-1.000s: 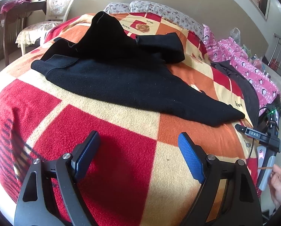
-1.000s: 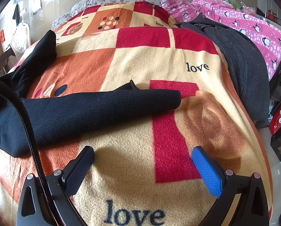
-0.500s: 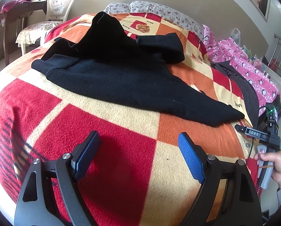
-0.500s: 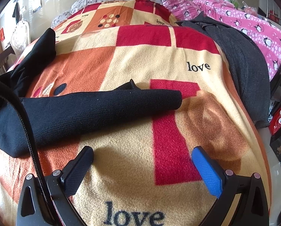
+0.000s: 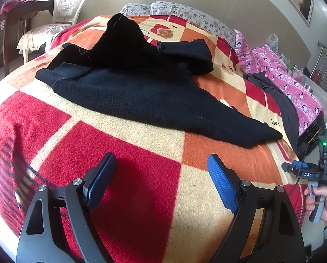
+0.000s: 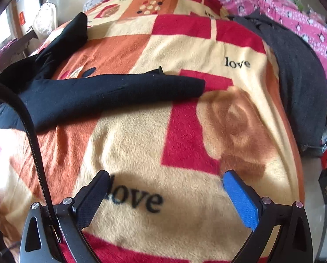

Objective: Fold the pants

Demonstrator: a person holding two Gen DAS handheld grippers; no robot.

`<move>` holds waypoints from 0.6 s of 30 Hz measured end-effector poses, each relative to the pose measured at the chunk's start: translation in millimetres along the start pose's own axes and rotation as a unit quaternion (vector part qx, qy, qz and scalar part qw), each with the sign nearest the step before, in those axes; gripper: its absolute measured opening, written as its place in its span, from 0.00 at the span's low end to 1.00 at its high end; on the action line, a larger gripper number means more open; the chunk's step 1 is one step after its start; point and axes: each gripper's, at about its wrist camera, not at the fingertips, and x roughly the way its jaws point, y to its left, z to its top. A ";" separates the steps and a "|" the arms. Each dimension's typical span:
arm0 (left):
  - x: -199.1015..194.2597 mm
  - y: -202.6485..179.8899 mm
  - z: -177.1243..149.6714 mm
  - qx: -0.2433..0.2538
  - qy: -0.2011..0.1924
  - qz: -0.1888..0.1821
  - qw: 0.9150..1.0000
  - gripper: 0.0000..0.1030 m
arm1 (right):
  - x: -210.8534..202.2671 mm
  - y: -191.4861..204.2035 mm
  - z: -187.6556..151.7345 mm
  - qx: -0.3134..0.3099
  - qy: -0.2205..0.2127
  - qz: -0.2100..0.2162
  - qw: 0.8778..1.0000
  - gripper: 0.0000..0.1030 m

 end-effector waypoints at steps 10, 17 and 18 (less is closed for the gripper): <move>1.6 1.0 0.6 -0.005 -0.001 -0.005 1.000 0.83 | 3.3 -31.5 70.4 0.077 -0.046 0.089 0.992 0.89; 3.0 -3.4 0.8 0.004 -0.001 0.008 1.000 0.83 | 31.5 -119.7 51.7 0.419 -0.026 0.342 0.841 0.85; 3.0 -3.0 0.8 0.005 0.000 0.008 1.000 0.83 | 26.2 -116.8 57.3 0.396 -0.031 0.318 0.861 0.76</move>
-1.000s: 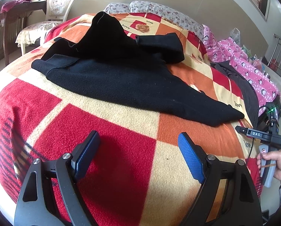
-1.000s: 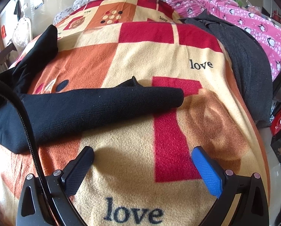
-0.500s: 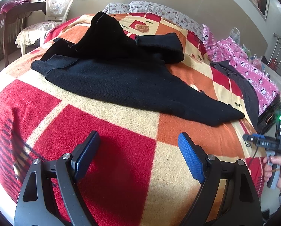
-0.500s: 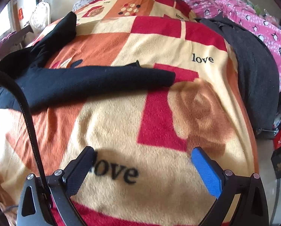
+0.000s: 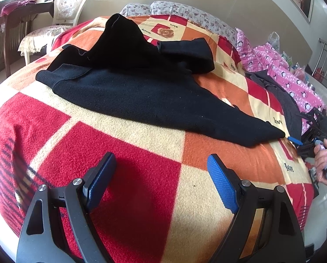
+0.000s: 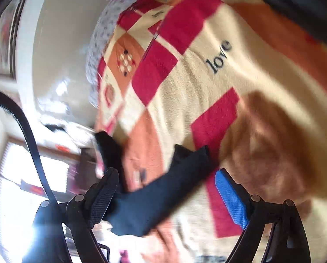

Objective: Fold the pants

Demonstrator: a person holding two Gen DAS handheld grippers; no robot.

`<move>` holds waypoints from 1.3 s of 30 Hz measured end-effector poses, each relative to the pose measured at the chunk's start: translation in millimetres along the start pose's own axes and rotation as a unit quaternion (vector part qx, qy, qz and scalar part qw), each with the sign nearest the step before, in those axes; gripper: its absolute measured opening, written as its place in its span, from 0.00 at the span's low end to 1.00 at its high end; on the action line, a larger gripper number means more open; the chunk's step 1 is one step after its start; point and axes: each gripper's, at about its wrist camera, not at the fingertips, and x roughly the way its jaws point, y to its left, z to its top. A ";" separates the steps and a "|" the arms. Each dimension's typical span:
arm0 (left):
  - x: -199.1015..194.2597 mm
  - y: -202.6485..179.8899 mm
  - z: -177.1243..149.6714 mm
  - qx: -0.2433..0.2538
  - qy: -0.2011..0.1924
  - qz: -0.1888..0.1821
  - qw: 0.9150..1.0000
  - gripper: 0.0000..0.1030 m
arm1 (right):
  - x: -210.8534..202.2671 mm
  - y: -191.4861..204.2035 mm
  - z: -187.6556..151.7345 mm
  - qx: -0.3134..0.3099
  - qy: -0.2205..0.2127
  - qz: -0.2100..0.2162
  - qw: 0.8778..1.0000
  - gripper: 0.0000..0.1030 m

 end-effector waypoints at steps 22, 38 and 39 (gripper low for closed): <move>1.9 -3.7 -1.0 0.007 0.002 0.021 1.000 0.83 | 61.6 55.2 -43.3 -0.592 0.118 -0.180 0.777 0.21; 3.6 -3.7 -0.8 0.008 0.000 0.018 1.000 0.83 | -54.5 107.7 -105.3 -0.583 0.022 -0.117 0.804 0.01; 2.6 -2.5 -1.1 0.006 0.000 0.016 1.000 0.83 | -54.2 101.1 -100.2 -0.570 0.011 -0.148 0.808 0.01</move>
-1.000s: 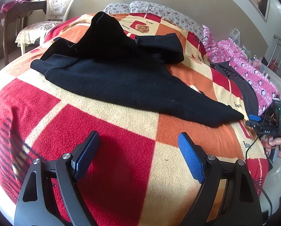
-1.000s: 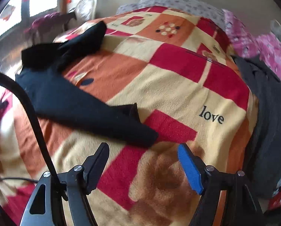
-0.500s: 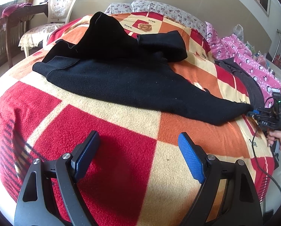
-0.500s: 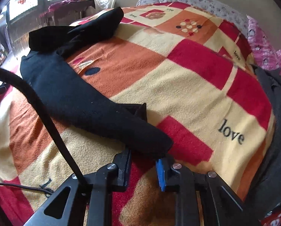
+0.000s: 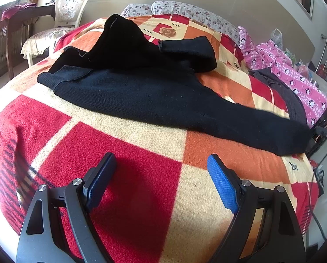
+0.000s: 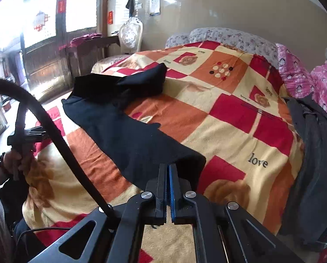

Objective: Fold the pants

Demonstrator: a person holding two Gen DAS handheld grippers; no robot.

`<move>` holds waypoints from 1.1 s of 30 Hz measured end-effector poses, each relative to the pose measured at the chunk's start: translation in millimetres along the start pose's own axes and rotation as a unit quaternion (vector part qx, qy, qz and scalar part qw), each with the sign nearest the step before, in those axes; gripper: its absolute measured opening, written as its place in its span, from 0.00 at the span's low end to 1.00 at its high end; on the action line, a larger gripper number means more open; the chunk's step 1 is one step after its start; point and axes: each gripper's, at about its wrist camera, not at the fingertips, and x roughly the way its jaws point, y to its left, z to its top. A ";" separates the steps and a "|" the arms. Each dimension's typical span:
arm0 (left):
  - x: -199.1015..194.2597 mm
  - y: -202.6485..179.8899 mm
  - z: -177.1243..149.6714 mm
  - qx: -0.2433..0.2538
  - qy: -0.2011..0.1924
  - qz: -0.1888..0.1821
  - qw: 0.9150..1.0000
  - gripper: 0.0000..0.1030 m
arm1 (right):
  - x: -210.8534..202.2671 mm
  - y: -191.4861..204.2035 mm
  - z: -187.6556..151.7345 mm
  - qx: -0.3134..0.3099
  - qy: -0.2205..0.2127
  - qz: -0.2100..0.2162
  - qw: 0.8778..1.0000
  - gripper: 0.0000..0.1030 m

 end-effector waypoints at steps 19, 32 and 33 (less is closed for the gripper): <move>-21.6 144.5 67.0 -0.174 0.033 -0.024 0.984 0.83 | 79.3 -17.2 -42.2 0.210 0.002 -0.060 0.976 0.30; 40.3 172.8 119.3 -0.208 0.013 -0.044 0.977 0.83 | 75.5 -37.3 -53.9 0.278 -0.016 -0.036 0.960 0.31; 39.9 172.8 117.5 -0.202 0.006 -0.045 0.978 0.83 | 75.7 -37.4 -53.8 0.278 -0.015 -0.034 0.960 0.31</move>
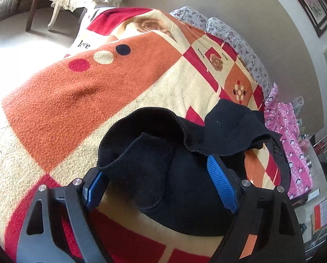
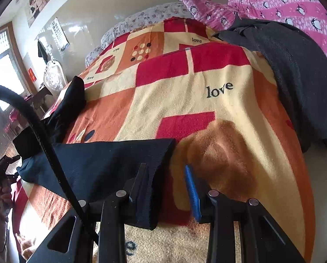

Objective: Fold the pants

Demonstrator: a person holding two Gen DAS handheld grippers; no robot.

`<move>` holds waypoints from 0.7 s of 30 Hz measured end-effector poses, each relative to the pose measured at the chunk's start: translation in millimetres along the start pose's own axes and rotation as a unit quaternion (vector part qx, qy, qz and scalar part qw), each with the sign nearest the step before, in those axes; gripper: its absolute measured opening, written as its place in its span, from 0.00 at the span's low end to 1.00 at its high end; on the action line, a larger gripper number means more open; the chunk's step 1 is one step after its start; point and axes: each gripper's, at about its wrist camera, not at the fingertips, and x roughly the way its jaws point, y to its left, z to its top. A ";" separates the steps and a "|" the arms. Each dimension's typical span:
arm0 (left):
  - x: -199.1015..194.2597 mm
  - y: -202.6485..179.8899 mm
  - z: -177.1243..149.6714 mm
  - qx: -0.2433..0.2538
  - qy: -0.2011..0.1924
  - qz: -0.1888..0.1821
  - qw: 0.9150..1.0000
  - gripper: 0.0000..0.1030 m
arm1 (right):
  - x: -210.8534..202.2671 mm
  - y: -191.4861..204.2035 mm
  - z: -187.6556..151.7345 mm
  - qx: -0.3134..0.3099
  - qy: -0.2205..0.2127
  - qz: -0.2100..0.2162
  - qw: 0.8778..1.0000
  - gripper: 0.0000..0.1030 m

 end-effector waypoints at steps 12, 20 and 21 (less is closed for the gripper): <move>-1.1 10.4 -21.0 0.037 -0.048 0.041 0.997 0.14 | 10.3 1.5 3.5 0.002 0.037 0.001 0.999 0.52; 3.0 -3.8 -20.4 0.062 -0.032 0.069 0.995 0.14 | 14.3 11.3 4.1 -0.006 0.059 0.029 0.998 0.82; 2.6 -7.0 -20.9 0.067 -0.033 0.077 0.994 0.14 | 12.4 8.8 5.4 0.010 0.060 0.020 0.998 0.75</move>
